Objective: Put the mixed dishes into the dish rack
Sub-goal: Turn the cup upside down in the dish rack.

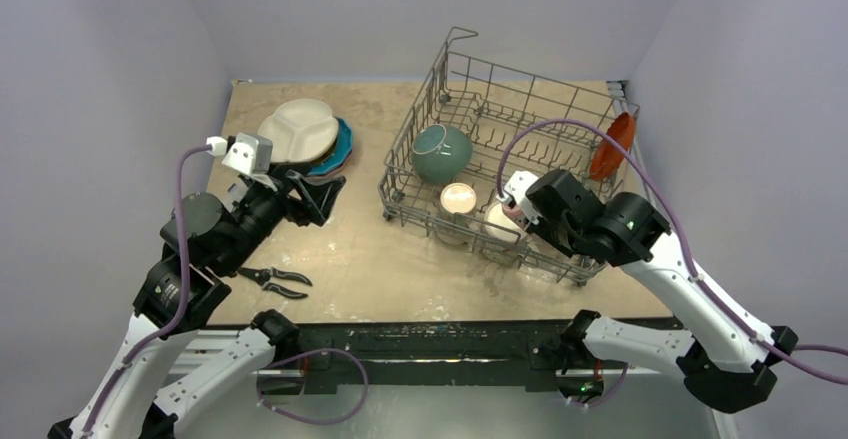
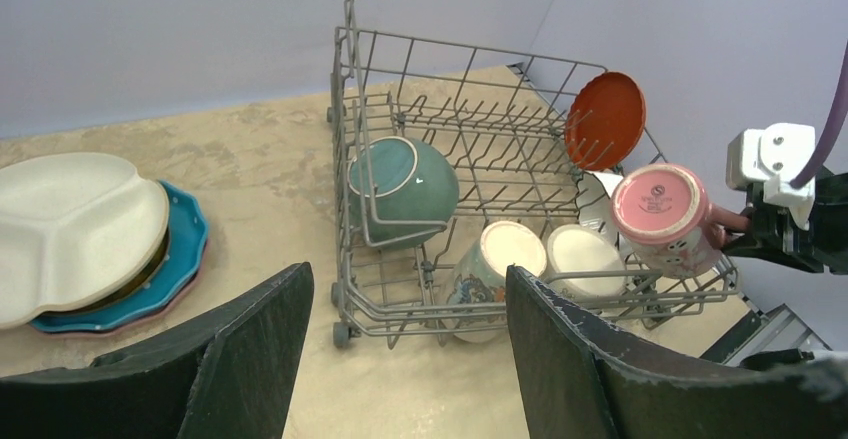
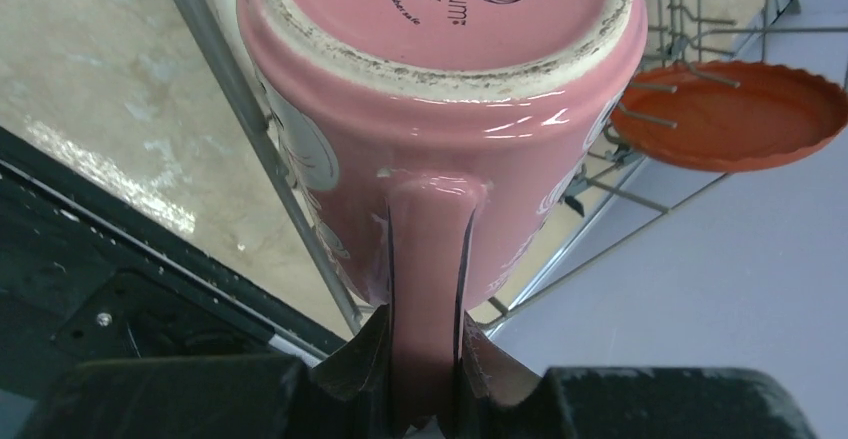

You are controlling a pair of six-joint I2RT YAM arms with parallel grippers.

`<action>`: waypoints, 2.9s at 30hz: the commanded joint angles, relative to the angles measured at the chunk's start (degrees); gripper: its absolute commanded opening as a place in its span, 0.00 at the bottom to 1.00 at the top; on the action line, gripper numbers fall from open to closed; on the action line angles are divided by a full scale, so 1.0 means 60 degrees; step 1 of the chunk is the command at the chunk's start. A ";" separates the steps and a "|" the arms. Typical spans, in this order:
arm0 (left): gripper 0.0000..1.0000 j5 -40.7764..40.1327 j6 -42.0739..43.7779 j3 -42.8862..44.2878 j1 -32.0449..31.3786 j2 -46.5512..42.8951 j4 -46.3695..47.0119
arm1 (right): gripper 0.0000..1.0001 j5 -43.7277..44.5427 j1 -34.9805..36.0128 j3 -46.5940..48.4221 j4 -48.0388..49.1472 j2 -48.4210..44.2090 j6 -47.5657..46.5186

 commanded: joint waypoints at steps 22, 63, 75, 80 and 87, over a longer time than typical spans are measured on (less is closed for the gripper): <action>0.69 0.0419 -0.0355 0.0462 -0.0056 0.0212 -0.0308 | 0.00 -0.2099 -0.3006 -0.4927 0.4248 -0.2657 -0.1685; 0.72 -0.0651 -0.1568 0.1591 -0.0043 0.1041 -0.2512 | 0.98 -0.1415 -0.3010 -0.0736 0.5556 -0.0733 0.4924; 0.79 -0.1335 -0.1091 0.2609 0.0148 0.3297 -0.3401 | 0.98 -0.4516 -0.3015 0.0202 0.5878 0.0992 0.7214; 0.80 -0.0808 -0.1330 0.3369 0.0535 0.4942 -0.3324 | 0.98 -0.5082 -0.3016 0.0781 0.5272 0.1094 0.6918; 0.76 0.1272 -0.2256 0.4207 0.0651 0.6919 -0.2469 | 0.98 -0.5600 -0.3010 0.0823 0.4721 0.0657 0.6722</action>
